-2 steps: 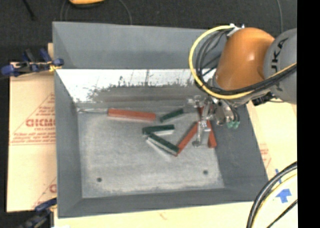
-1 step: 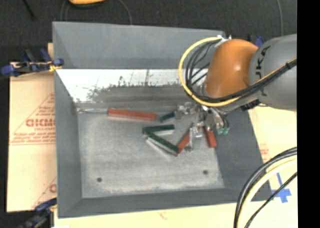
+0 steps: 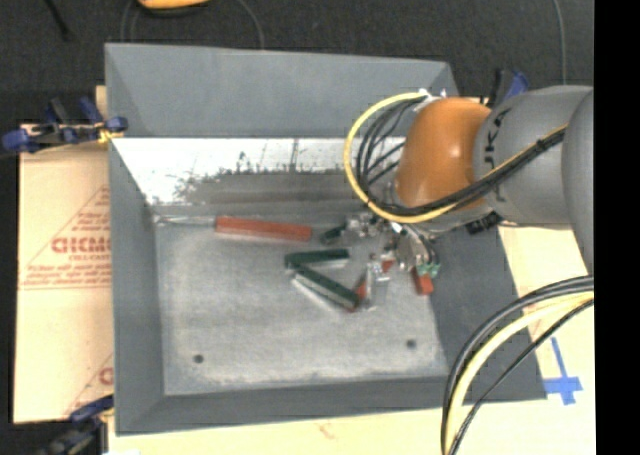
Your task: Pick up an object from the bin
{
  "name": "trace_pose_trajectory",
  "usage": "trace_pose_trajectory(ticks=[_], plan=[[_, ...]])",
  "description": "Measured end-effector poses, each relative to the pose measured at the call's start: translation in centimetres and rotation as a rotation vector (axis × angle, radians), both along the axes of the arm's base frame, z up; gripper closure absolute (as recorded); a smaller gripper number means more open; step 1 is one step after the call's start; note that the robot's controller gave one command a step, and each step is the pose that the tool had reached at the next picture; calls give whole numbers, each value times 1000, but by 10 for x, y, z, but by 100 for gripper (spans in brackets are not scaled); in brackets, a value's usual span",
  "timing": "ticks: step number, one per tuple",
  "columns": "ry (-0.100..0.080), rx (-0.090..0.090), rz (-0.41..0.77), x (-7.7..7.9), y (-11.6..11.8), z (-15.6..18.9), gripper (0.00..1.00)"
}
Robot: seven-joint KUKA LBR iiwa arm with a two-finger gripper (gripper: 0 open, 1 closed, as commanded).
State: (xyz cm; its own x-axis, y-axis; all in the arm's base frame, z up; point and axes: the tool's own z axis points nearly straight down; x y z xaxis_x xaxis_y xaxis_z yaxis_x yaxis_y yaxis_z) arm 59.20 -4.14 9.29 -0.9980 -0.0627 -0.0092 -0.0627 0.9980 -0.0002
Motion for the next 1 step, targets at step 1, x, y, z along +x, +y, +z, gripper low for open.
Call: trace_pose_trajectory(ticks=[1], plan=[[8,0,-27,-5,29,-18,100]])
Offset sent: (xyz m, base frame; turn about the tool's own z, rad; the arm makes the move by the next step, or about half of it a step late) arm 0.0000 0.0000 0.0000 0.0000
